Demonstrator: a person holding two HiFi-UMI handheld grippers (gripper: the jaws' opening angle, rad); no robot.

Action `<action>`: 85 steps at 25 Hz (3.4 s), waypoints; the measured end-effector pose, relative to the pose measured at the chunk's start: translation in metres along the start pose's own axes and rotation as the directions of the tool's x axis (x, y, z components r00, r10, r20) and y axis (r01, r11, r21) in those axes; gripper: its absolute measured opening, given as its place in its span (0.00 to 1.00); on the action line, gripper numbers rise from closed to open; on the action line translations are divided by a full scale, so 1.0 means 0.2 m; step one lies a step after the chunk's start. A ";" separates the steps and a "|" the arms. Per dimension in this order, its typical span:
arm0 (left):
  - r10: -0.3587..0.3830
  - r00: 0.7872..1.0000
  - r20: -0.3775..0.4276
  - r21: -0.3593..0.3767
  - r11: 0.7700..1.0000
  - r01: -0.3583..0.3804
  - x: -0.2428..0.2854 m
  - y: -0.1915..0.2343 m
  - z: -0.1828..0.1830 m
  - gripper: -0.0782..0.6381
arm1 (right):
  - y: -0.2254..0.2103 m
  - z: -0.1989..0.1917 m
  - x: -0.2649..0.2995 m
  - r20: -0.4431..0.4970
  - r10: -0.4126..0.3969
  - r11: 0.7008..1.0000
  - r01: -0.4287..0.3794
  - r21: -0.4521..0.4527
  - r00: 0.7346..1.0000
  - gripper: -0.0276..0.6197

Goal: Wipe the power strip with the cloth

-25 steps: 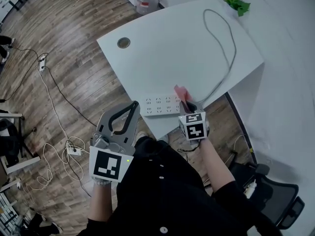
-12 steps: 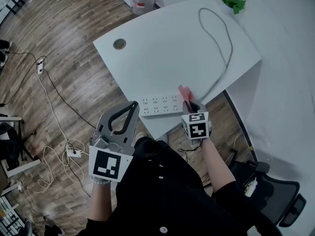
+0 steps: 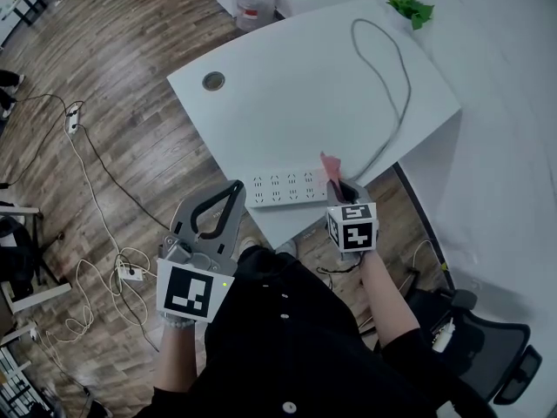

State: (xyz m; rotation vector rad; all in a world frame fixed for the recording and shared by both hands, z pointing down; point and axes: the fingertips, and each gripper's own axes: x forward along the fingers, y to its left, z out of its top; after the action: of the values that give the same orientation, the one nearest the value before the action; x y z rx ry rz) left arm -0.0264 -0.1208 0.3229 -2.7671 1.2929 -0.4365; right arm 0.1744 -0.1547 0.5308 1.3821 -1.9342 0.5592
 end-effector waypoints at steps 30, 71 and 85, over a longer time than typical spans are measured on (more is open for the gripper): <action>0.123 0.992 -0.024 -0.006 0.992 -0.123 -0.17 0.14 -0.05 0.13 | 0.76 0.43 -0.18 0.144 0.337 0.923 -0.297 -0.245 0.930 0.13; 0.057 0.998 -0.033 -0.003 0.998 -0.057 -0.11 0.09 -0.07 0.13 | 0.69 -0.10 0.06 -0.076 0.264 0.950 -0.273 -0.152 0.962 0.13; -0.018 1.000 -0.006 0.013 1.000 0.018 0.00 -0.01 -0.01 0.13 | 0.35 -0.19 0.01 -0.064 0.116 0.990 -0.120 -0.071 0.991 0.13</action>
State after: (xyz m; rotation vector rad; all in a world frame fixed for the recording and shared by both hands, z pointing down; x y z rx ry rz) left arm -0.0245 -0.1196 0.3248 -2.7706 1.2628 -0.4530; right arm 0.1200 -0.1060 0.5605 1.1972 -1.9775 0.5720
